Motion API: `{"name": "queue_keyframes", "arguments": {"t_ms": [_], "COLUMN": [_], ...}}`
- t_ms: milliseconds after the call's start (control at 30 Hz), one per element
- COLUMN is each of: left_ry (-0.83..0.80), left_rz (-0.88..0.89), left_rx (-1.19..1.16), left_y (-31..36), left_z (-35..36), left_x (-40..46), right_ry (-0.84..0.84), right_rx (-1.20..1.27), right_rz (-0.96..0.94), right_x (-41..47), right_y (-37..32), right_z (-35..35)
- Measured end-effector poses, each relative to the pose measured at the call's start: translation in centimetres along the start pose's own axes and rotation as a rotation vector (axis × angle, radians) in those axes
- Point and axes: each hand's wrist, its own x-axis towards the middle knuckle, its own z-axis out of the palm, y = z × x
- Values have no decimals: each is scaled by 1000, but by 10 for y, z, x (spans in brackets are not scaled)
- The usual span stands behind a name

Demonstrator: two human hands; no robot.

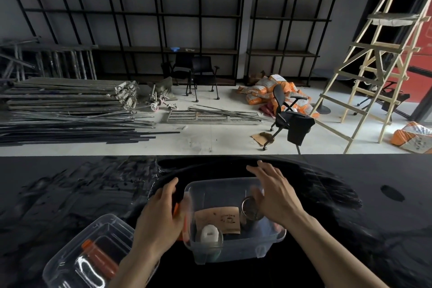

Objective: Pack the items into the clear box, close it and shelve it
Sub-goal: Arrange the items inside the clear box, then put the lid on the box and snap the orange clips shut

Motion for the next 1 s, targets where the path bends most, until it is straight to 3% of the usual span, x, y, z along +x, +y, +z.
{"name": "queue_keyframes", "arguments": {"t_ms": [133, 233, 433, 567, 667, 867, 1000], "left_ry": [126, 178, 105, -7, -70, 15, -17], "left_rz": [-118, -253, -435, -456, -486, -555, -658], "left_rx": [18, 50, 195, 244, 280, 209, 302], "left_y": [-34, -68, -132, -170, -184, -194, -212], "left_z": [-19, -37, -70, -74, -72, -68, -71], "left_x": [6, 5, -15, -33, -41, -45, -46], "right_ry": [214, 209, -133, -513, -692, -699, -659], "right_rx": [125, 340, 463, 255, 102, 154, 279], "right_rz": [-88, -196, -271, -140, 8, 160, 258], "right_x": [18, 24, -17, -53, -65, -68, -65], "right_y": [-38, -101, -222, -251, -242, -228, -228], "right_z": [-17, -20, 22, 61, 90, 118, 125]}}
